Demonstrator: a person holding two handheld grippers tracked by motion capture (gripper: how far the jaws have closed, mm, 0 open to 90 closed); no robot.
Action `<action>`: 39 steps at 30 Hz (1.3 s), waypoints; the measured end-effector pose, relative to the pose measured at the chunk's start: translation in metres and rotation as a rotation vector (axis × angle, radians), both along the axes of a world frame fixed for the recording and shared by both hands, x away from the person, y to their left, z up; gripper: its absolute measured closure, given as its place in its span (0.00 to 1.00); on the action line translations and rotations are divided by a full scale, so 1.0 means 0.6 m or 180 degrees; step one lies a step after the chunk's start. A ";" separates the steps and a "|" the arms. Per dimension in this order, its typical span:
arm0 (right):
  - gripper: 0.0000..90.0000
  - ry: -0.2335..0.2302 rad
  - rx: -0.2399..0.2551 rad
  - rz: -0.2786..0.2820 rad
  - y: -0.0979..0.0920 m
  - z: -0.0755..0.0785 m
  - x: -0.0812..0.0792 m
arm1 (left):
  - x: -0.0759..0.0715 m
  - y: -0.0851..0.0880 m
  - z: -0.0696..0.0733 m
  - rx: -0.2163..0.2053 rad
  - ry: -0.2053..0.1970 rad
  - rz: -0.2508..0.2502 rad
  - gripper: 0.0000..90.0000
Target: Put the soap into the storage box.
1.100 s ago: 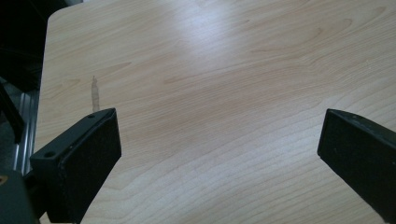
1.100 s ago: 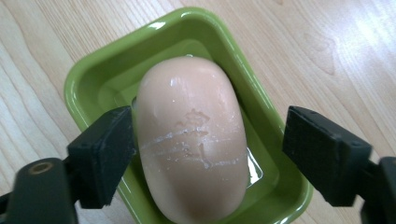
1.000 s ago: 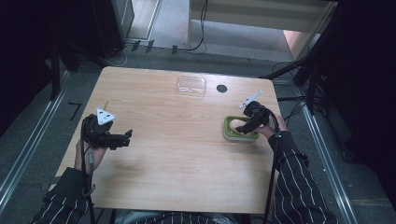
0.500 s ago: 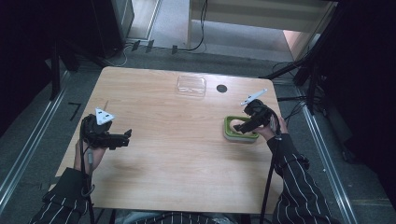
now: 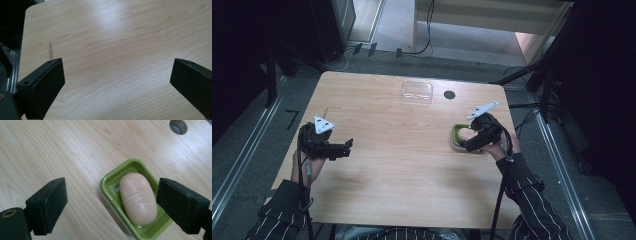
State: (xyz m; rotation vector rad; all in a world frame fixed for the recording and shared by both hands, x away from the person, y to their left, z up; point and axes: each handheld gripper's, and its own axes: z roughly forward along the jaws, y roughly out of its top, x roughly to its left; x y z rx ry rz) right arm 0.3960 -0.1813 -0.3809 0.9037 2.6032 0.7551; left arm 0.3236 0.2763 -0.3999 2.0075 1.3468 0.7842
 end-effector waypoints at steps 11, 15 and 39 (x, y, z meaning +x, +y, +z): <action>0.12 -0.0064 -0.0023 0.0014 0.004 0.001 -0.047 | 0.000 -0.001 0.000 0.0000 0.0005 -0.0003 0.00; 0.12 -0.0044 -0.0034 0.0024 0.003 -0.008 -0.067 | 0.000 -0.001 0.000 0.0001 0.0009 -0.0005 0.00; 0.12 0.0008 -0.0272 -0.0028 -0.002 -0.054 -0.124 | 0.002 -0.008 -0.002 0.0032 0.0028 -0.0049 0.00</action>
